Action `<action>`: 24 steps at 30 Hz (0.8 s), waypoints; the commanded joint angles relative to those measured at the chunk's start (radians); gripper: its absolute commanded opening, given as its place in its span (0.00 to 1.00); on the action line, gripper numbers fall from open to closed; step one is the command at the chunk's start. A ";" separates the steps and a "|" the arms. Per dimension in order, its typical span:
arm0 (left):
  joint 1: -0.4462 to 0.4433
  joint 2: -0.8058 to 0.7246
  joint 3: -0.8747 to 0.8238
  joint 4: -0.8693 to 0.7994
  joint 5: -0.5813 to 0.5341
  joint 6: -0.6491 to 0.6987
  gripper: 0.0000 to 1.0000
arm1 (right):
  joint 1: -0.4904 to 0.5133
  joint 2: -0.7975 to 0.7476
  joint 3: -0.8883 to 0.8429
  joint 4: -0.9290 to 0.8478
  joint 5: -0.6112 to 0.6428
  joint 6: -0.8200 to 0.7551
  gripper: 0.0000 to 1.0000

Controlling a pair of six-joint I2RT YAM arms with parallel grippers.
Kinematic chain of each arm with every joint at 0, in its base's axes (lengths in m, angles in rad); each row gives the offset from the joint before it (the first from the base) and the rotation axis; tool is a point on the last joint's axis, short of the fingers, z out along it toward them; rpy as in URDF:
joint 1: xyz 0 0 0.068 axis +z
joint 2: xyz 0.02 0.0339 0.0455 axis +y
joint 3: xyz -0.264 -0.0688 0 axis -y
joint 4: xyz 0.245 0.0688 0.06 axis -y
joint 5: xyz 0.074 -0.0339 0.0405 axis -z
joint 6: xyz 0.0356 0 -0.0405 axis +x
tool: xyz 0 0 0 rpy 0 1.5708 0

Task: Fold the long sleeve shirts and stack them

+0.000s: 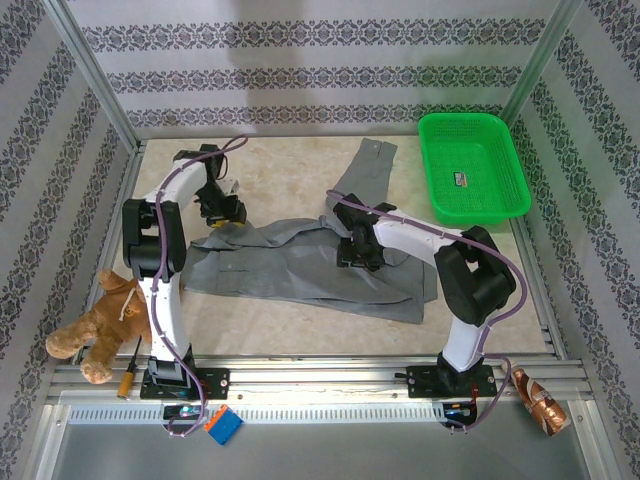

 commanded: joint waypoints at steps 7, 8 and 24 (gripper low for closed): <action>0.039 0.010 0.008 0.009 0.049 0.003 0.18 | -0.002 0.021 -0.052 0.002 0.006 0.001 0.55; 0.043 0.008 0.018 0.015 0.047 -0.003 0.16 | -0.002 0.026 -0.053 -0.003 0.011 0.004 0.55; 0.182 -0.021 0.055 0.237 -0.008 -0.186 0.06 | 0.001 0.060 -0.091 -0.029 0.096 0.041 0.51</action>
